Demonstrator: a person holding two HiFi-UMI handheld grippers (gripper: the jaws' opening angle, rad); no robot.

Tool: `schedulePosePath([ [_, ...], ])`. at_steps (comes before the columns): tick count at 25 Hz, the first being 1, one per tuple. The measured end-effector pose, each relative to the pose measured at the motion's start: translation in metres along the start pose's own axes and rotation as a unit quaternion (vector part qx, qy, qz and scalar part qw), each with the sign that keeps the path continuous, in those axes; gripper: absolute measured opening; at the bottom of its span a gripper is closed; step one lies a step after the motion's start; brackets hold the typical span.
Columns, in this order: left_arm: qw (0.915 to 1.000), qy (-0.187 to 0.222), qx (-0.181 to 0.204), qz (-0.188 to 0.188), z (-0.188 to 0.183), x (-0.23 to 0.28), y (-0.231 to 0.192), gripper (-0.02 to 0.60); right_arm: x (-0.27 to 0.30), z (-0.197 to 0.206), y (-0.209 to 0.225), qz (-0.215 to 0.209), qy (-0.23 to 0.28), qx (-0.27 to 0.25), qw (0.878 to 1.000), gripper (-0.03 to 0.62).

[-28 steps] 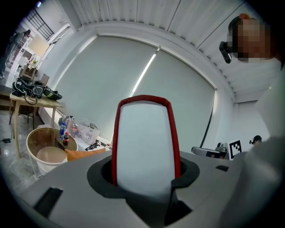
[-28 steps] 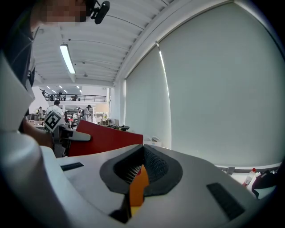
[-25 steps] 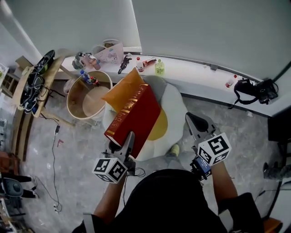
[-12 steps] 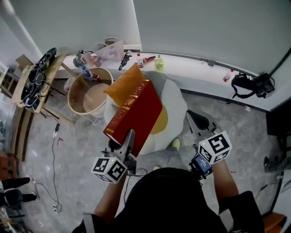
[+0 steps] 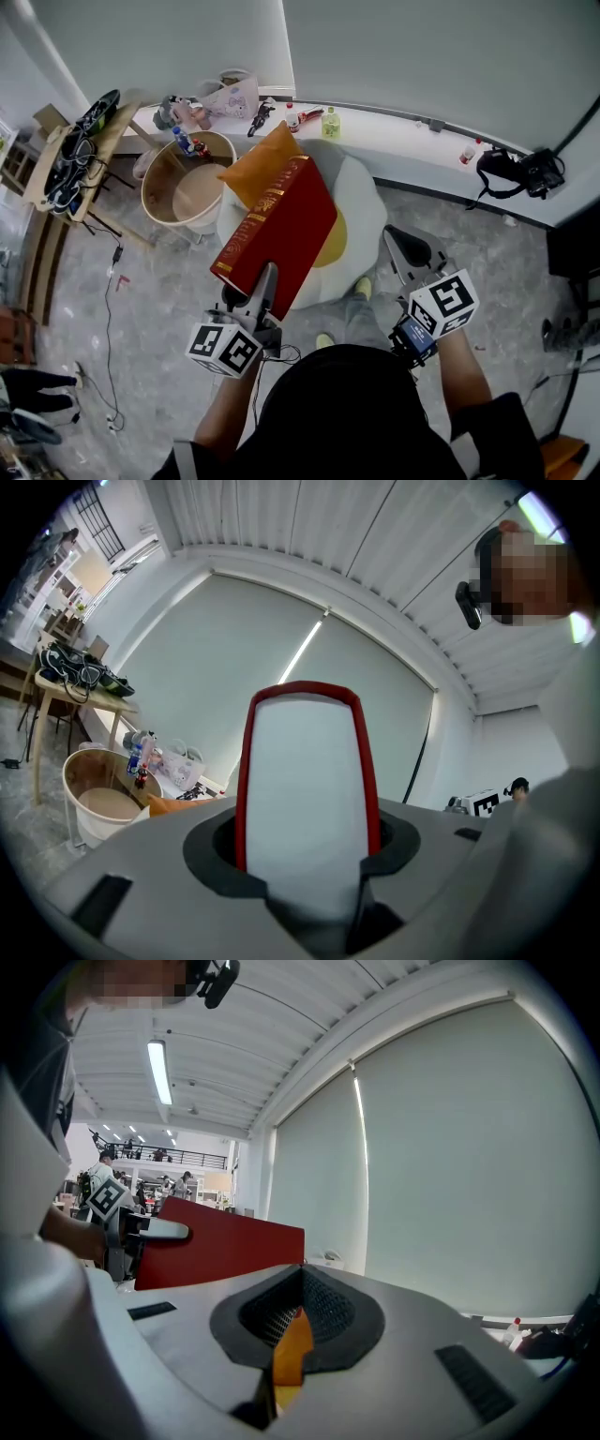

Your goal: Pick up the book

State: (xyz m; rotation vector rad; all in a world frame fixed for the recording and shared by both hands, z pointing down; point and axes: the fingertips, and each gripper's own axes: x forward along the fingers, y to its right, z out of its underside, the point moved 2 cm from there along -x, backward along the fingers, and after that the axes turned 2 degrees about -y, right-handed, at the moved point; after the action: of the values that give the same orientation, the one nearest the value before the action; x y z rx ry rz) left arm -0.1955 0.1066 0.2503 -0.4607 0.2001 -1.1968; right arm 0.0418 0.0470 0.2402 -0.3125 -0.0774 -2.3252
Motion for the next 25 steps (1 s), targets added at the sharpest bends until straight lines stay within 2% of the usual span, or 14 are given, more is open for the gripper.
schedulePosePath([
  [10,0.9999,0.001,0.007,0.011,0.009,-0.011,0.014,0.239,-0.018,0.003,-0.01,-0.001,-0.005,-0.008,1.0,0.012],
  [25,1.0,0.002,0.005,0.002,0.016,-0.007,0.041,0.239,-0.03,0.013,0.008,-0.013,-0.009,-0.001,1.0,0.012],
])
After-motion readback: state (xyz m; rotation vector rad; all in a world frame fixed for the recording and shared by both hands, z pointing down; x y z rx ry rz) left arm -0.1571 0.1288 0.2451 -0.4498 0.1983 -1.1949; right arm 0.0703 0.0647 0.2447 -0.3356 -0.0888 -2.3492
